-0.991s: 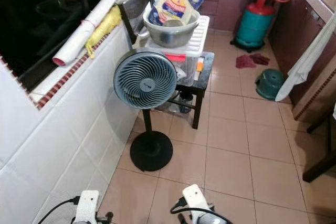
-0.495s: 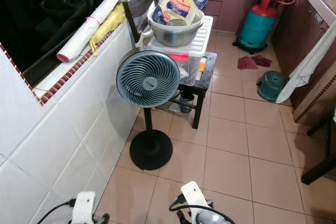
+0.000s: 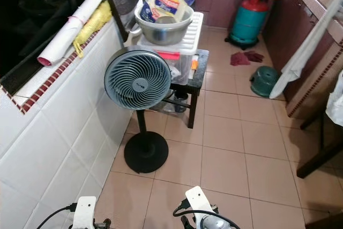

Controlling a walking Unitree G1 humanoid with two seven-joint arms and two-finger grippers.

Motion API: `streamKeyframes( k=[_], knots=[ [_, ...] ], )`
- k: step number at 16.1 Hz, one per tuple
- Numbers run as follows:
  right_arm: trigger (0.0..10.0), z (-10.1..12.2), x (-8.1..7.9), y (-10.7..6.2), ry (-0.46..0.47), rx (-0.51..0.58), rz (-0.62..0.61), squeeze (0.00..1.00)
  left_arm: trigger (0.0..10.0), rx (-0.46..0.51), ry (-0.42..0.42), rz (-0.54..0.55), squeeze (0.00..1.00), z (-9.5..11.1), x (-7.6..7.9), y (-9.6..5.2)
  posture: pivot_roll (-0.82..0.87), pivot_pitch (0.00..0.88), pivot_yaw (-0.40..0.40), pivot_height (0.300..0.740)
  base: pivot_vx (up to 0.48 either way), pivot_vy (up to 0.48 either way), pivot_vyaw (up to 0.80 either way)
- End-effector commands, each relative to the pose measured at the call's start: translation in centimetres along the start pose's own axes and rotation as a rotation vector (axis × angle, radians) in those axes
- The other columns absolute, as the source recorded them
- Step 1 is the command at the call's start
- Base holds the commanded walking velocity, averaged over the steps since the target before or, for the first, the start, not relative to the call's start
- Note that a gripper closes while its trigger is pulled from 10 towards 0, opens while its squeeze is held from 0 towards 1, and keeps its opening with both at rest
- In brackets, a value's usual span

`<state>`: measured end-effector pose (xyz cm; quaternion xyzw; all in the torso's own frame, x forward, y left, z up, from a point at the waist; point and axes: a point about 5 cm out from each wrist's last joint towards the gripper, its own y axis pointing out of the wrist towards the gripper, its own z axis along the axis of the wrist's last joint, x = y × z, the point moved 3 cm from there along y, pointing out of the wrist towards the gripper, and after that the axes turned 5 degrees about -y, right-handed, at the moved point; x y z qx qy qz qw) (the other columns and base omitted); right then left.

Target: Setting the table

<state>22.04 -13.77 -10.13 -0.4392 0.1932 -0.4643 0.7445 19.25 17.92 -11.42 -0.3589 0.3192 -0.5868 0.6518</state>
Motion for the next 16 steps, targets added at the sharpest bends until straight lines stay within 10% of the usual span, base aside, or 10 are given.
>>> streamKeyframes(
  k=[1, 16],
  knots=[
    [10.0, -0.4, -0.1, 0.0, 0.018, -0.012, -0.001, 0.0, 10.0, -0.023, 0.013, 0.0, 0.0, -0.6, -0.2, -0.1, -0.08, 0.067, 0.001, 0.74, 0.0, 0.0, 0.0],
    [10.0, 3.6, 1.2, 0.2, 0.193, 0.098, -0.045, 0.0, 10.0, -0.011, -0.034, 0.038, 0.0, -0.7, -1.1, -0.2, -0.09, 0.073, 0.007, 0.74, 0.0, 0.0, 0.0]
  ],
)
